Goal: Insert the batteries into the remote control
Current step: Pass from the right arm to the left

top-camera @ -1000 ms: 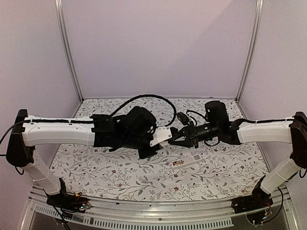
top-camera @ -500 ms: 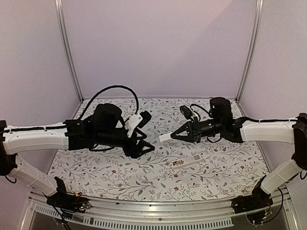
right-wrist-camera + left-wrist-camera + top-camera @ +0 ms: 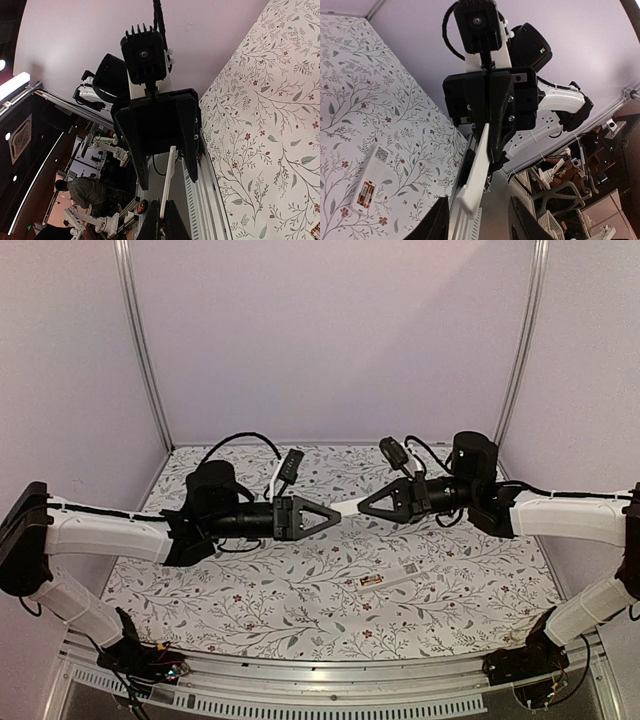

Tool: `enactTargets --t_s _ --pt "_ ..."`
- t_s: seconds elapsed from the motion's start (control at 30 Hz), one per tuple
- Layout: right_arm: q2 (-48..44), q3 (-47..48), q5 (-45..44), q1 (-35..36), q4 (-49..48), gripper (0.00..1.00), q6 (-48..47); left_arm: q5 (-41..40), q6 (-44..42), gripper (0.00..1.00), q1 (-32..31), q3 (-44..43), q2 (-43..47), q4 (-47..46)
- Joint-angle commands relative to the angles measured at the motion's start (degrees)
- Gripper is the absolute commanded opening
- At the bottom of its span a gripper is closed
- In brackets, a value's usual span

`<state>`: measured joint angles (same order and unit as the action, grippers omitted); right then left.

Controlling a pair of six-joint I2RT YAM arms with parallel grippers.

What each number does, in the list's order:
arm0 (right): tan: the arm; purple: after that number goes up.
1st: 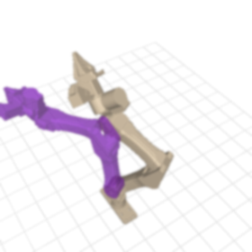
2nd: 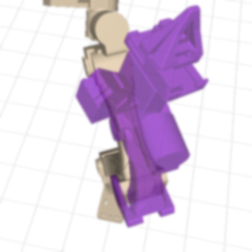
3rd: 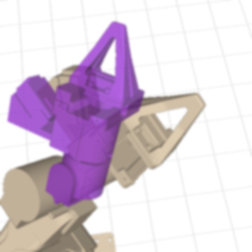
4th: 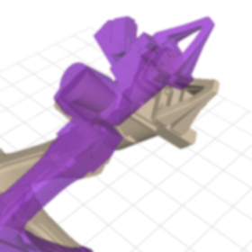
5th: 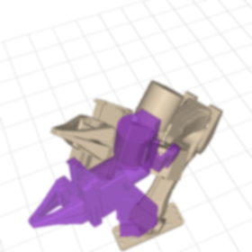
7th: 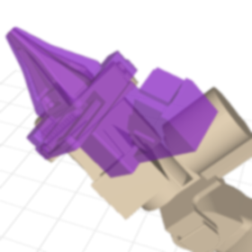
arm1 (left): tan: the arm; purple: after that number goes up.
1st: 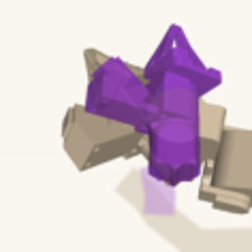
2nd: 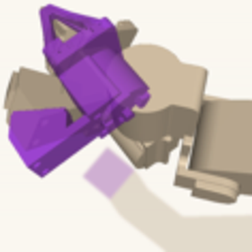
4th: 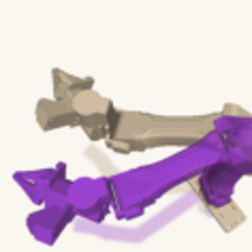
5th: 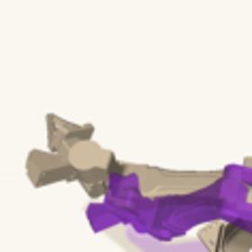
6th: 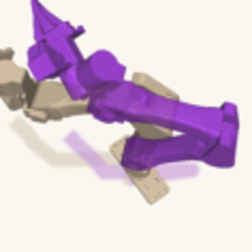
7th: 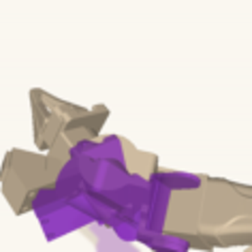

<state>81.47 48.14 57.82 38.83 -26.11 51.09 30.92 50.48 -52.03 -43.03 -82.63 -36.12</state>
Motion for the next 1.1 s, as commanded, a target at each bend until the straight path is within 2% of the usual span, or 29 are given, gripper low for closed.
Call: enactTargets --t_s 0.0,0.1,0.37,0.53,0.6,0.63,0.67,0.73,0.77,0.83,0.9,1.07 --pt "-0.88 0.21 1.36 -0.11 -3.45 0.00 1.12 4.18 9.10 0.38 0.57 0.48 -2.91 -12.52" --pt "-0.79 0.00 1.63 0.00 -4.67 0.00 2.00 4.58 10.22 0.31 0.80 0.15 -3.57 -14.41" --pt "-0.35 -0.85 1.77 0.04 -8.05 0.00 4.84 4.75 13.30 0.02 1.88 1.84 -4.73 -19.69" --pt "0.08 -1.42 0.91 -0.40 -7.84 0.10 5.03 4.41 13.56 0.00 2.02 2.31 -4.85 -19.79" --pt "0.11 -1.68 -0.17 -1.56 -6.27 0.24 5.32 4.37 13.83 0.00 2.02 2.60 -4.99 -20.32" --pt "0.14 -1.96 -0.63 -2.93 -5.48 0.36 5.45 4.33 13.97 0.00 2.09 2.75 -5.00 -20.43" --pt "0.11 -2.33 -1.20 -4.21 -4.33 0.66 5.63 4.25 14.14 0.00 2.15 2.91 -5.00 -20.33" --pt "-0.32 -3.21 -1.60 -6.87 -2.53 0.92 5.61 4.16 14.38 0.00 2.27 3.52 -5.00 -20.76" --pt "-0.69 -3.43 -2.27 -8.14 0.71 0.98 5.10 4.07 14.26 0.00 2.40 3.91 -4.83 -20.45" --pt "-2.52 -1.94 -6.30 -10.22 17.09 0.99 0.46 2.99 14.34 0.00 2.81 5.11 -4.43 -19.62" --pt "-4.09 0.96 -13.41 -10.91 34.73 0.99 -11.85 1.63 14.24 0.00 3.26 6.98 -4.02 -18.53" --pt "-6.50 0.75 -26.76 -11.15 53.47 0.99 -22.37 -1.96 11.35 0.00 3.21 10.00 -2.80 -10.19"
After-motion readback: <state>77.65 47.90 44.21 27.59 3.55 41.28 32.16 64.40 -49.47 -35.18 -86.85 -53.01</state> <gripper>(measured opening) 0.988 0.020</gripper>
